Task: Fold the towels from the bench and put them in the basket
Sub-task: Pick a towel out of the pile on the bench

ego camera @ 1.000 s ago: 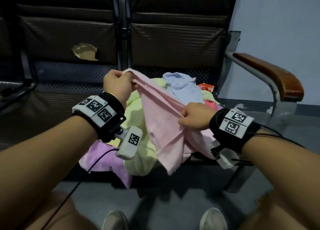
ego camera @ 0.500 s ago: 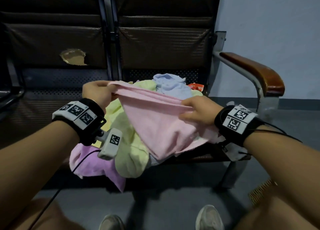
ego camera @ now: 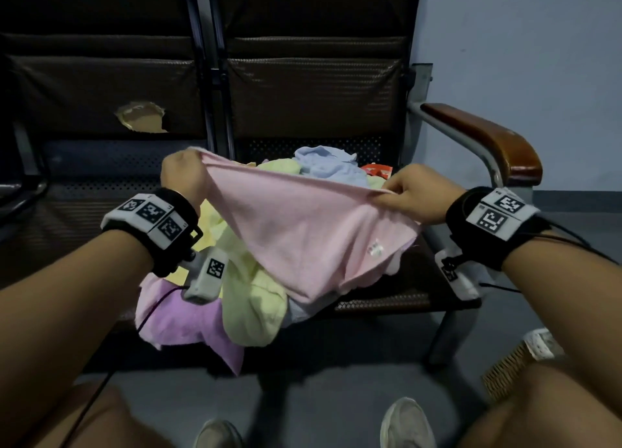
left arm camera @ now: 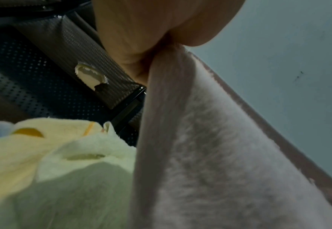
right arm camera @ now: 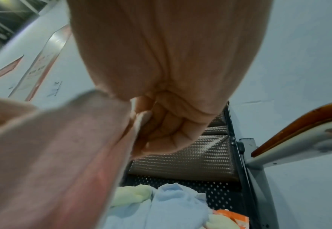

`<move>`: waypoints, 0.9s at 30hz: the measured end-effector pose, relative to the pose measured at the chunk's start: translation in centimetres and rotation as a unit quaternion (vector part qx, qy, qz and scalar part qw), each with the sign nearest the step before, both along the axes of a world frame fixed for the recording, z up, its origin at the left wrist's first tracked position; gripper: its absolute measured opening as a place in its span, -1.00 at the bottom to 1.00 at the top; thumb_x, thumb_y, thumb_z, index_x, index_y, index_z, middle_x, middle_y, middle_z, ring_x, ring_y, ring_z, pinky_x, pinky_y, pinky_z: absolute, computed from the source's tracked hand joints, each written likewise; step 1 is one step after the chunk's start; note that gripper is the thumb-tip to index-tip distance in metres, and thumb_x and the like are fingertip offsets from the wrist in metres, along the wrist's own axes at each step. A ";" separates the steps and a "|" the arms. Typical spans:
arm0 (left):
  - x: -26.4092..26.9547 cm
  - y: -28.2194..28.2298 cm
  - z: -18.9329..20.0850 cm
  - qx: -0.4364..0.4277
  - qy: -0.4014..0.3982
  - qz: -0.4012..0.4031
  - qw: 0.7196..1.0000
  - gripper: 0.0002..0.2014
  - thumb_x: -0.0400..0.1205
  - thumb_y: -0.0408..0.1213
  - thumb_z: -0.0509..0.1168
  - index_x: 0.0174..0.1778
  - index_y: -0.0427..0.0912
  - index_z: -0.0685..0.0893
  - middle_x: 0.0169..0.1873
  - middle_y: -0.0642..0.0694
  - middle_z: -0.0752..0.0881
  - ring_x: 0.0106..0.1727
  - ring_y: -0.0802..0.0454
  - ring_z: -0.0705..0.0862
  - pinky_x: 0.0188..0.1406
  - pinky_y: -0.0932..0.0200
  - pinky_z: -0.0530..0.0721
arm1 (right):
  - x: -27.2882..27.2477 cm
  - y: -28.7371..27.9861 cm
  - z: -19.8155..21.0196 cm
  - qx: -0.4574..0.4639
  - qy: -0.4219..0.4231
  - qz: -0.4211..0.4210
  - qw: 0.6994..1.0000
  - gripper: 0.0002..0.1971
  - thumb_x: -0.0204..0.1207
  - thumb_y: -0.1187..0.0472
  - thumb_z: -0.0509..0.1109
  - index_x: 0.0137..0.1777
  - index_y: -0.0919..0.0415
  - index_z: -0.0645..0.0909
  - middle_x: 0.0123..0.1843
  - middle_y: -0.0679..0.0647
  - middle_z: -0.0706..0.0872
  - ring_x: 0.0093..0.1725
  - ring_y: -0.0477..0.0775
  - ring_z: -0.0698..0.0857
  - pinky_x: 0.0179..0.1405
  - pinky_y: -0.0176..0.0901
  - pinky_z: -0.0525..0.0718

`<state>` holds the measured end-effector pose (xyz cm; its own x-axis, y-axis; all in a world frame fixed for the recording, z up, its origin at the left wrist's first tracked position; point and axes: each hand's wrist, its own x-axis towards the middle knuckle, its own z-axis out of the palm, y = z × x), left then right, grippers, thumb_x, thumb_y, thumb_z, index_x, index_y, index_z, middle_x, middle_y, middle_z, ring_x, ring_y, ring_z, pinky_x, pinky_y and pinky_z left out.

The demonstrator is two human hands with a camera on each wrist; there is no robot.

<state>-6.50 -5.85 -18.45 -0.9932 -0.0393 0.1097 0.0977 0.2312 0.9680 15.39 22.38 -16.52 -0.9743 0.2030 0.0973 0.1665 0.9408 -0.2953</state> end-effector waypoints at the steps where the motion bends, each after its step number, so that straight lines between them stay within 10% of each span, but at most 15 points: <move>1: -0.1 -0.2 0.4 -0.027 0.029 0.003 0.999 -0.66 0.74 -0.20 0.08 -0.04 -0.38 0.66 -0.05 -0.43 0.69 -0.01 -0.26 0.57 0.06 -0.03 0.55 | 0.0 0.0 0.4 -0.008 0.022 -0.005 1.000 -0.62 0.64 -0.05 0.39 -0.21 0.25 0.78 -0.33 0.19 0.72 -0.35 0.13 0.60 -0.45 -0.32 0.43; 5: 0.8 -1.1 3.3 -0.087 0.122 -0.013 0.989 -0.67 0.74 -0.28 0.02 0.09 -0.33 0.68 0.25 -0.43 0.67 0.28 -0.38 0.59 0.15 -0.06 0.43 | 0.1 0.2 2.4 -0.041 0.096 -0.053 0.993 -0.83 0.59 0.27 0.34 -0.07 0.16 0.79 -0.22 0.11 0.77 -0.25 0.06 0.67 -0.40 -0.44 0.46; 9: 2.6 -1.5 5.5 -0.092 0.219 -0.053 0.970 -0.68 0.69 -0.25 0.03 -0.13 -0.07 0.72 -0.09 -0.10 0.69 0.00 -0.03 0.55 -0.16 0.18 0.32 | -0.3 0.0 4.9 -0.071 0.197 -0.100 0.973 -0.82 0.55 0.36 0.24 -0.12 0.11 0.63 -0.24 0.00 0.67 -0.14 0.11 0.63 -0.17 -0.17 0.43; 13: 3.4 -1.6 8.5 -0.054 0.238 -0.036 0.969 -0.62 0.69 -0.15 0.07 -0.31 -0.31 0.60 -0.39 -0.06 0.51 -0.25 0.00 0.43 -0.29 0.04 0.35 | -1.3 -0.4 7.9 -0.082 0.271 -0.107 0.953 -0.70 0.62 0.29 0.11 0.10 0.14 0.69 0.00 0.03 0.72 0.03 0.06 0.62 0.05 -0.15 0.50; 19: 2.0 -2.7 12.9 -0.165 0.295 0.043 0.940 -0.57 0.75 -0.21 -0.05 0.05 -0.34 0.71 0.09 -0.44 0.74 0.03 -0.32 0.62 -0.10 0.02 0.30 | -1.5 0.2 10.8 0.000 0.283 -0.091 0.955 -0.75 0.70 0.02 0.27 -0.01 0.21 0.62 -0.13 0.05 0.64 -0.08 0.14 0.58 -0.10 -0.10 0.42; 22: 2.1 -2.8 14.3 -0.188 0.313 -0.031 0.930 -0.51 0.62 -0.18 -0.06 0.15 -0.35 0.71 0.01 -0.50 0.73 0.04 -0.45 0.66 -0.02 -0.14 0.50 | -1.5 0.6 12.2 -0.010 0.352 -0.095 0.931 -0.77 0.69 -0.04 0.33 0.00 0.13 0.50 -0.09 0.04 0.59 -0.09 0.09 0.50 -0.13 -0.14 0.33; 27: 2.5 -3.3 15.6 -0.039 0.178 -0.235 0.955 -0.56 0.38 0.29 0.48 -0.16 -0.04 0.85 -0.22 -0.07 0.86 -0.15 -0.02 0.83 -0.16 0.06 0.77 | -1.6 1.8 13.7 -0.088 0.360 -0.101 0.923 -0.76 0.61 -0.07 0.43 -0.06 0.07 0.52 -0.22 -0.13 0.58 -0.14 0.05 0.57 -0.19 -0.16 0.37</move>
<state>-3.99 -9.16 -2.88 -0.7982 0.4237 0.4283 0.5286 0.1516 0.8352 13.74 24.16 -2.78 -0.6100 0.4478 0.6537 0.0340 0.8390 -0.5431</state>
